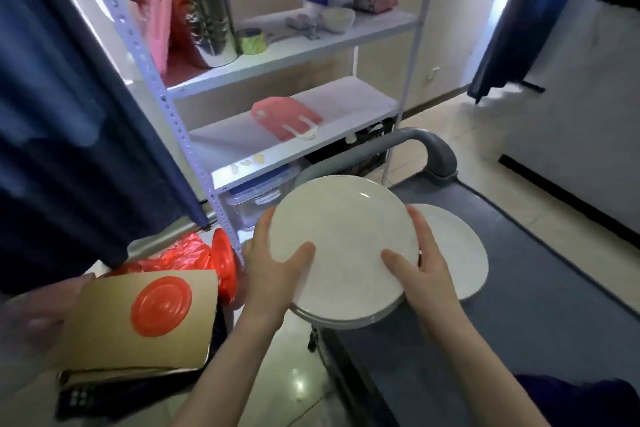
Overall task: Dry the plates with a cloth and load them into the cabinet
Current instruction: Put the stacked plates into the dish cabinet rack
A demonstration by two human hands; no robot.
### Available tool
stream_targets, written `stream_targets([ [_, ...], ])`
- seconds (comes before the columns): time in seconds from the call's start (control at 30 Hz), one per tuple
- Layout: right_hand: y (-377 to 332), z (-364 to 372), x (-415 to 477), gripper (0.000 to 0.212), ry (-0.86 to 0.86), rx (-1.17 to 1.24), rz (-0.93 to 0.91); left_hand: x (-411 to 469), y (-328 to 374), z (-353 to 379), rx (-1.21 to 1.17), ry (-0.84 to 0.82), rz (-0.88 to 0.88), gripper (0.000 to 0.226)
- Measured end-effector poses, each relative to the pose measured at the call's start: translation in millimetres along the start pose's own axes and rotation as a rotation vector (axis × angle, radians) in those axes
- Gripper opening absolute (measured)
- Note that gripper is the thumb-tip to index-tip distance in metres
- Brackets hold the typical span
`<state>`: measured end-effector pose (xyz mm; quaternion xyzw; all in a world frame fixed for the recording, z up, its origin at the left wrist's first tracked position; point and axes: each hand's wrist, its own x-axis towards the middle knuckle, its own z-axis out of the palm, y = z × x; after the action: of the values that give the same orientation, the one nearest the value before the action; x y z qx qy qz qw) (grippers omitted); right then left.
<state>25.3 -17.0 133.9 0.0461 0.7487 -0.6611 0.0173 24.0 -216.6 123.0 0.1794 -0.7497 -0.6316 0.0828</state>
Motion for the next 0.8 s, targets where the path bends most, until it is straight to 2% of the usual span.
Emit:
stream_targets([
  [0.17,-19,72,-18,0.075,-0.246,-0.010,-0.055,-27,-11,-89,0.005,0.234,-0.004,0.072],
  [0.23,-25,106,-27,0.070,-0.328,-0.006,-0.077,-39,-17,-123,-0.020,0.319,-0.011,0.068],
  [0.37,-41,177,-47,0.068,-0.518,-0.014,-0.112,-63,-29,-194,-0.058,0.518,-0.048,0.076],
  [0.53,-52,280,-81,0.071,-0.730,-0.016,-0.113,-96,-47,-291,-0.100,0.729,-0.063,0.071],
  [0.7,-58,398,-133,0.064,-0.863,-0.017,-0.153,-127,-73,-402,-0.118,0.926,-0.116,0.076],
  [0.8,-59,466,-166,0.068,-0.955,0.002,-0.146,-148,-90,-465,-0.087,1.034,-0.106,0.068],
])
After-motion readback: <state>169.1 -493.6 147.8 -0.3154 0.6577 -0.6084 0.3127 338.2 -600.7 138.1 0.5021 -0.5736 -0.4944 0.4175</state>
